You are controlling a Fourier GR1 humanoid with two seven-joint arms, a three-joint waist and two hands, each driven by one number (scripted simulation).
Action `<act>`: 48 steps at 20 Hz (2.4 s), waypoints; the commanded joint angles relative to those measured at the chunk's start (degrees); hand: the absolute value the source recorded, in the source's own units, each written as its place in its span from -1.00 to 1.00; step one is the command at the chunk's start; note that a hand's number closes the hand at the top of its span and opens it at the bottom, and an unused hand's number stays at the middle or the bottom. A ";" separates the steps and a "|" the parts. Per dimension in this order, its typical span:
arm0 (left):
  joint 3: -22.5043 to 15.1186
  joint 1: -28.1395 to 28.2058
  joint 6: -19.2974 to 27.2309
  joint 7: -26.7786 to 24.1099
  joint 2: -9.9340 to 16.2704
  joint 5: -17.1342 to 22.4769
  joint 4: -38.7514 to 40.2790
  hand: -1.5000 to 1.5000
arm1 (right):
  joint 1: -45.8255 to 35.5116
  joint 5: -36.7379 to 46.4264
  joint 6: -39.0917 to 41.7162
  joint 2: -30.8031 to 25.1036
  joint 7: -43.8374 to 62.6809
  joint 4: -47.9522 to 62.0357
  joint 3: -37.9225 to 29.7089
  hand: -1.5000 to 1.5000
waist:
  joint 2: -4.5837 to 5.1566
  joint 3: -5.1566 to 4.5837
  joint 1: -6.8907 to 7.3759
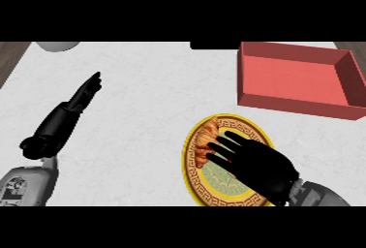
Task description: Pick the cupcake from the plate and place it in the cardboard box
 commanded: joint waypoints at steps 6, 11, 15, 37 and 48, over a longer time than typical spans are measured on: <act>-1.03 0.88 1.85 0.89 -3.68 -4.30 -1.88 0.00 | -0.85 8.44 -2.37 5.25 -0.02 6.38 0.21 -1.00 | 0.00 -0.01 0.12; 0.18 0.80 1.25 -0.88 -4.32 -5.30 -0.30 0.00 | 3.97 9.44 -7.45 3.52 -5.14 8.55 -2.70 -1.00 | 0.00 0.00 -0.06; 2.91 -0.21 -2.46 -0.09 -1.72 -2.73 -0.71 0.00 | 0.11 11.12 -12.49 3.94 -10.75 17.77 -2.96 1.00 | 0.04 0.01 0.14; 1.69 1.08 -2.27 -0.30 -5.13 -4.60 -0.86 0.00 | 2.60 -1.75 -19.57 11.20 -27.07 9.03 -9.02 1.00 | -0.07 -0.01 -0.12; 3.99 -0.47 -2.46 0.29 -3.76 -4.37 -0.83 0.00 | -1.09 -17.51 -9.59 11.47 -19.39 -6.13 -28.56 1.00 | -0.04 -0.07 -0.38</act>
